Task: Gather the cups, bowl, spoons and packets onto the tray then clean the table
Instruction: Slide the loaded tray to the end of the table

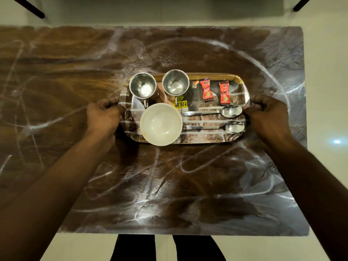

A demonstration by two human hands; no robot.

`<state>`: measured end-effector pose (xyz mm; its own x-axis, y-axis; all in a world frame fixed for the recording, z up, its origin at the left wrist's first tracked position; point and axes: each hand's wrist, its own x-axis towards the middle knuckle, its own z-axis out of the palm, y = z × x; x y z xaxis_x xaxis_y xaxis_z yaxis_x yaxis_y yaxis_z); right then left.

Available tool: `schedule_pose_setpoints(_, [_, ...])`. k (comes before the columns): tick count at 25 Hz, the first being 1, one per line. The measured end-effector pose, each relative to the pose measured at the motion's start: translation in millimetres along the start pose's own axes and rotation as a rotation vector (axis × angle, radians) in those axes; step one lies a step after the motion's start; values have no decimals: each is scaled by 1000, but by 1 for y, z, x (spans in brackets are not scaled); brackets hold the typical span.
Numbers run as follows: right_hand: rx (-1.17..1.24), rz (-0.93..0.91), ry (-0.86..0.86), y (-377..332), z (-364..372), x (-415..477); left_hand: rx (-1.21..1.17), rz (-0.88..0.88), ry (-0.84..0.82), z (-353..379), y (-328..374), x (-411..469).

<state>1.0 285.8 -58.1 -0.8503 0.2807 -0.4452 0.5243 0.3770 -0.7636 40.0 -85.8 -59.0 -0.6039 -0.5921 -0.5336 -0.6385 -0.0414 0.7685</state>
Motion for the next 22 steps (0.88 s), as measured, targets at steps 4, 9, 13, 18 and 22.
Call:
schedule_pose_setpoints(4, [27, -37, -30, -32, 12, -19, -70, -26, 37, -38, 8, -11])
schedule_pose_setpoints(9, [32, -77, -73, -100, 13, -74, -75, 13, 43, -113, 51, -54])
schedule_pose_setpoints(13, [37, -151, -150, -164, 1, -132, -110, 23, 34, -192, 96, -96])
schedule_pose_setpoints(18, [46, -250, -267, -228, 2, -196, -230, 11, 64, -284, 127, -150])
schedule_pose_setpoints(22, [52, -324, -354, -280, 29, -244, -326, 28, 150, -365, 135, -184])
